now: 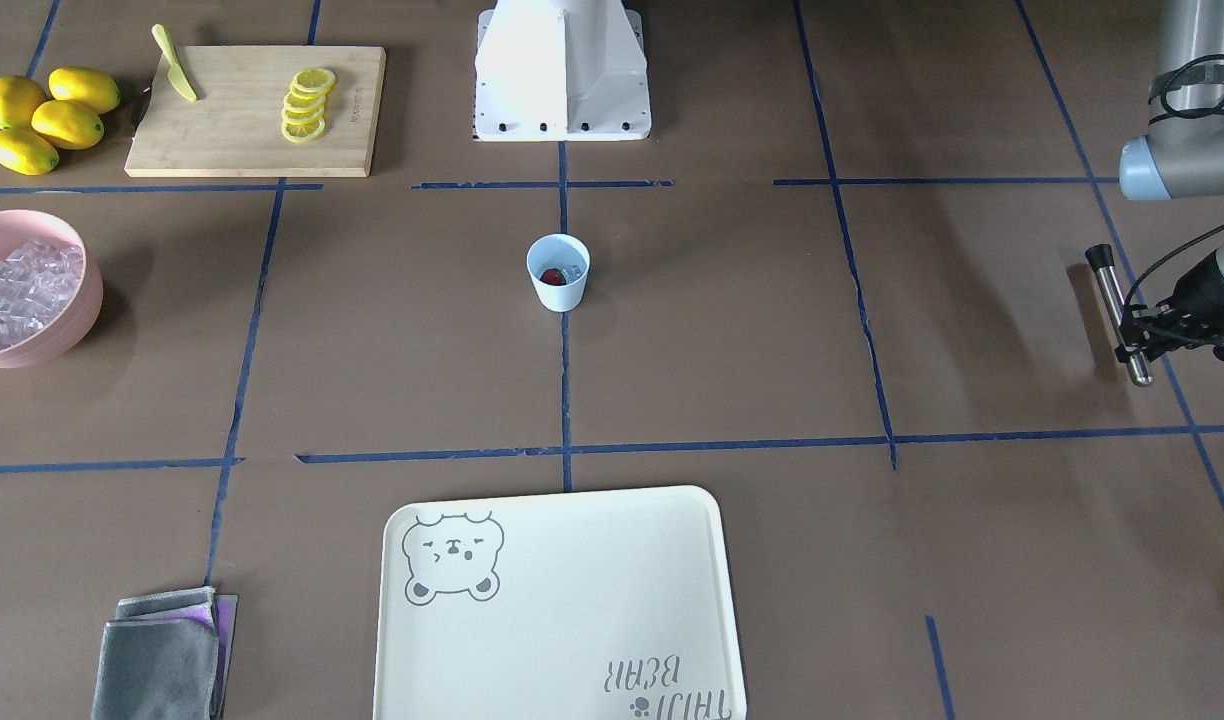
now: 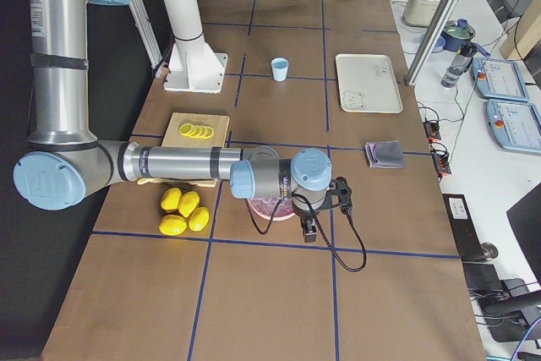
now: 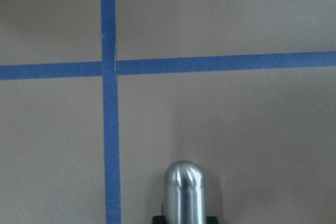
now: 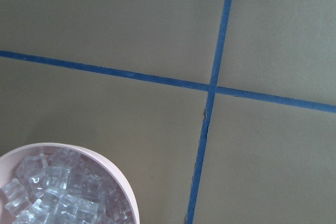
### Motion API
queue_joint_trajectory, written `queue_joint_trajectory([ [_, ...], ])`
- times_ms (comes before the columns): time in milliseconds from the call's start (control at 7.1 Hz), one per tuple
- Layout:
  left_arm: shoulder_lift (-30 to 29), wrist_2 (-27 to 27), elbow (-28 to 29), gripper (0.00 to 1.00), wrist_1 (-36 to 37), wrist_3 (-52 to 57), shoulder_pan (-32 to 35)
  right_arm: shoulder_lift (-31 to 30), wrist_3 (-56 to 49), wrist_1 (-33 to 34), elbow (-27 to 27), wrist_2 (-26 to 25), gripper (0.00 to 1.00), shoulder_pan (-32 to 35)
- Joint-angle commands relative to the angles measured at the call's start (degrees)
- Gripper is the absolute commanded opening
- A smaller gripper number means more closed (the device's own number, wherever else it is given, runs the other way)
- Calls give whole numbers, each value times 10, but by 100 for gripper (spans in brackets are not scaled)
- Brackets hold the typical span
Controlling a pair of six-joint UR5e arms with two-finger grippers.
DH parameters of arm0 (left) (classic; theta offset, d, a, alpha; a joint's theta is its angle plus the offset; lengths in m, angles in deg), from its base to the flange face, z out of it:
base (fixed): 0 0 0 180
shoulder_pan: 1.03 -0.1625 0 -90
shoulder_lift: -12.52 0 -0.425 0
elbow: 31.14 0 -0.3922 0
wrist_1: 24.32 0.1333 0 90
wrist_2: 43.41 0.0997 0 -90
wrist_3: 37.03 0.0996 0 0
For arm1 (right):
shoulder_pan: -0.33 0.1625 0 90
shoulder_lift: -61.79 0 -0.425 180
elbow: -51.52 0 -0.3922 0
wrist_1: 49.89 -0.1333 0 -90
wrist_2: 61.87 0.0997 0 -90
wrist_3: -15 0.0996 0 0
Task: Mash ice and strawberries in cup
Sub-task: 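Lift the muddler upright with the left gripper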
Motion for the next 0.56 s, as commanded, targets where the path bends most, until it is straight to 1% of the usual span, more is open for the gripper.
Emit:
queue_joint_trajectory([
  [0, -4, 0, -81, 0, 1, 4, 6, 9, 0, 4, -2, 0, 99, 1],
  [141, -7, 0, -136, 0, 3, 4, 6, 3, 0, -2, -14, -4, 99, 1],
  [282, -23, 3, -189, 0, 30, 4, 8, 8, 0, 2, -30, -12, 99, 1],
  [423, -62, 3, -225, 0, 47, 4, 9, 9, -1, 3, -30, -25, 99, 1],
])
